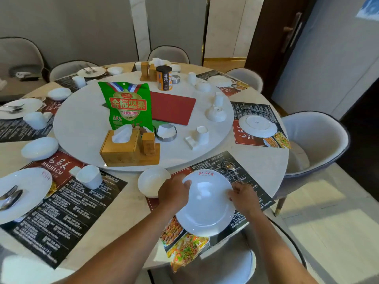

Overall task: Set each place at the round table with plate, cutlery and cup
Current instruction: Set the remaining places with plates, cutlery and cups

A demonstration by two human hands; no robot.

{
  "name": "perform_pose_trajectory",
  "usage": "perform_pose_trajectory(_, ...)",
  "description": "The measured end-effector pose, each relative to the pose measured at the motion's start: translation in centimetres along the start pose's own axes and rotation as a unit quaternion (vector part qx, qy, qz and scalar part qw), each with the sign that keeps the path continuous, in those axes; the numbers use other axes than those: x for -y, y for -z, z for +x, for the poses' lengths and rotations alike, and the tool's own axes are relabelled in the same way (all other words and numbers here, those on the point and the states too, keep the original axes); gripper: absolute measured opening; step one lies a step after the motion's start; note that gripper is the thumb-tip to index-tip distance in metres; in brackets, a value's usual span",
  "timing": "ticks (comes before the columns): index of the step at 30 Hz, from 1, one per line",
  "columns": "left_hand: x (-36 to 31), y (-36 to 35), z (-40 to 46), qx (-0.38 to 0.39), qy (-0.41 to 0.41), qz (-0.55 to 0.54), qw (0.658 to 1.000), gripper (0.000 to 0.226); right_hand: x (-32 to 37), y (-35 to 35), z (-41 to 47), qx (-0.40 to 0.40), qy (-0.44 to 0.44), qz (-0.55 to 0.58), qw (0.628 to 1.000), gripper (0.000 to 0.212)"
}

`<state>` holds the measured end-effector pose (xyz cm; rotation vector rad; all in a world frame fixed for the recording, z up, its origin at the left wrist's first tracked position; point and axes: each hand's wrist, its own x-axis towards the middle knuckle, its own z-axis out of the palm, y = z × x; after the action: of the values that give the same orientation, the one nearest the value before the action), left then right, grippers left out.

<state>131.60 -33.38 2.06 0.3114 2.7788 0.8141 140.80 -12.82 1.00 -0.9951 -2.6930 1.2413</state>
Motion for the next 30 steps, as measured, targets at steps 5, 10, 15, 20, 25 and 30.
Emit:
perform_pose_trajectory(5, 0.9, -2.1, 0.7, 0.011, 0.07, -0.034, 0.997, 0.042, -0.8, -0.7, 2.0, 0.029, 0.028, -0.078, 0.996, 0.026)
perform_pose_trajectory(10, 1.0, -3.2, 0.9, 0.005, 0.123, -0.057, 0.991, 0.04, -0.4, -1.2, 4.0, 0.058, 0.032, -0.1, 0.993, 0.024)
perform_pose_trajectory(15, 1.6, -3.9, 0.3, 0.006, 0.158, -0.06, 0.986, 0.038, -0.2, -1.7, 4.9, 0.074, 0.049, -0.116, 0.989, 0.027)
perform_pose_trajectory(20, 1.6, -4.3, -0.3, -0.018, 0.172, -0.098, 0.98, 0.036, -0.4, -1.9, 5.1, 0.073, 0.056, -0.119, 0.989, 0.026)
perform_pose_trajectory(25, 1.5, -5.0, -2.2, -0.08, 0.188, -0.184, 0.962, 0.03, -1.4, -1.9, 4.5, 0.078, 0.073, -0.093, 0.99, 0.03)
perform_pose_trajectory(30, 1.0, -5.4, -5.0, -0.146, 0.214, -0.199, 0.945, 0.026, -3.3, -2.1, 2.4, 0.031, 0.063, -0.023, 0.997, 0.033)
